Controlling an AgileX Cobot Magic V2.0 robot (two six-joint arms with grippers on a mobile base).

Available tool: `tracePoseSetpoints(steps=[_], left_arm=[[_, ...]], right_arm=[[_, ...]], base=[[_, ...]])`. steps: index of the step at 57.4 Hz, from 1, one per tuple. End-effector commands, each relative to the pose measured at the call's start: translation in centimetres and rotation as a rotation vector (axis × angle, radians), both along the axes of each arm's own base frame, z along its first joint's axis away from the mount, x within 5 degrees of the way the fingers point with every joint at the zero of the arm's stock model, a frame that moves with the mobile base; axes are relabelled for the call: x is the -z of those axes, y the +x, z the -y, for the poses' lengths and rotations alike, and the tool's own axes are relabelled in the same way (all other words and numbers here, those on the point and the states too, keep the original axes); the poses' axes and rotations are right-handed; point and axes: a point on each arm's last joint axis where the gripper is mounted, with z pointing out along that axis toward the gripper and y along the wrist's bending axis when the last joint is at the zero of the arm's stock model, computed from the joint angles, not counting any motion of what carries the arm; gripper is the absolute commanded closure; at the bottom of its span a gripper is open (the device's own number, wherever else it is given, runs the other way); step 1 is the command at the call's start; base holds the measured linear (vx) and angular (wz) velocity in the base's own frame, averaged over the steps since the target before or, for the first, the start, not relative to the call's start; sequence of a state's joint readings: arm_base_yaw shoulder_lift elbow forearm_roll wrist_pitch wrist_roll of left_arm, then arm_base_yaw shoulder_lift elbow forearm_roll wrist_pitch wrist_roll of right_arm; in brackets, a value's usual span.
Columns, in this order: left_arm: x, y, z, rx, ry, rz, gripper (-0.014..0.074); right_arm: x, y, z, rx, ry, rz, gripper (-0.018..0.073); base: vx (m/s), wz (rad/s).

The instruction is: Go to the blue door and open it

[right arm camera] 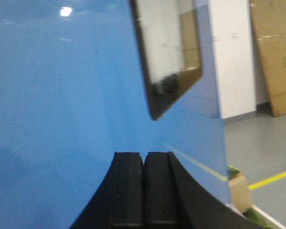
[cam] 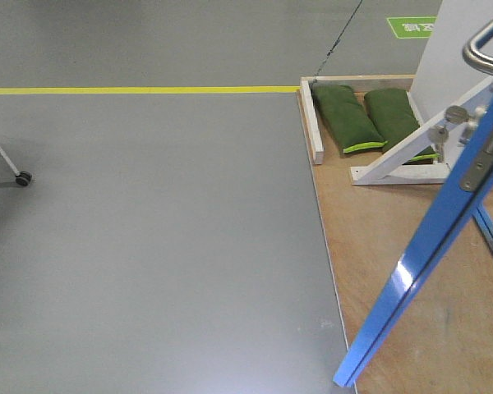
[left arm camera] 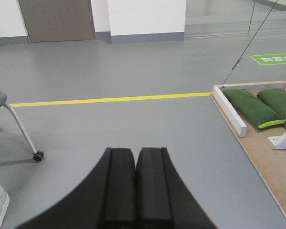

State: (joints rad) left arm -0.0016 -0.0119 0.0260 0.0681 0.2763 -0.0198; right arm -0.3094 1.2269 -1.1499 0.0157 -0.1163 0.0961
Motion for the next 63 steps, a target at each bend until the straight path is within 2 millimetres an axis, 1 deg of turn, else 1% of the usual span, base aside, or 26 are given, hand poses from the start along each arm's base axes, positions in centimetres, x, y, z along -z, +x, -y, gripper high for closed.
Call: tracePoseSetpoints(steps=[1, 18, 30, 35, 43, 53, 63], left_arm=[[-1.7, 0.0, 0.1, 0.011, -0.009, 0.122, 0.0524], [-1.7, 0.0, 0.1, 0.011, -0.009, 0.122, 0.0524], [-1.7, 0.0, 0.1, 0.011, -0.009, 0.122, 0.0524], [-1.7, 0.0, 0.1, 0.011, -0.009, 0.122, 0.0524], [-1.7, 0.0, 0.1, 0.011, -0.009, 0.122, 0.0524], [-1.7, 0.0, 0.1, 0.011, -0.009, 0.122, 0.0524], [-1.7, 0.0, 0.1, 0.011, -0.009, 0.122, 0.0524]], right_arm=[[-2.6, -0.7, -2.0, -0.057, -0.078, 0.125, 0.0547], [-2.7, 0.0, -5.9, -0.201, -0.112, 0.138, 0.0547], [-3.0, 0.1, -7.8, -0.269, -0.168, 0.176, 0.0547], [-3.1, 0.1, -8.1, -0.282, -0.172, 0.185, 0.0547], [-3.4, 0.0, -8.2, -0.283, -0.177, 0.220, 0.0547], [-3.4, 0.0, -8.2, -0.283, -0.176, 0.221, 0.0547], [-3.5, -0.1, -8.1, -0.282, -0.143, 0.240, 0.0547]], base=[[0.00, 0.00], [0.00, 0.00], [0.00, 0.00], [0.00, 0.00], [0.00, 0.00], [0.00, 0.00], [0.00, 0.00]])
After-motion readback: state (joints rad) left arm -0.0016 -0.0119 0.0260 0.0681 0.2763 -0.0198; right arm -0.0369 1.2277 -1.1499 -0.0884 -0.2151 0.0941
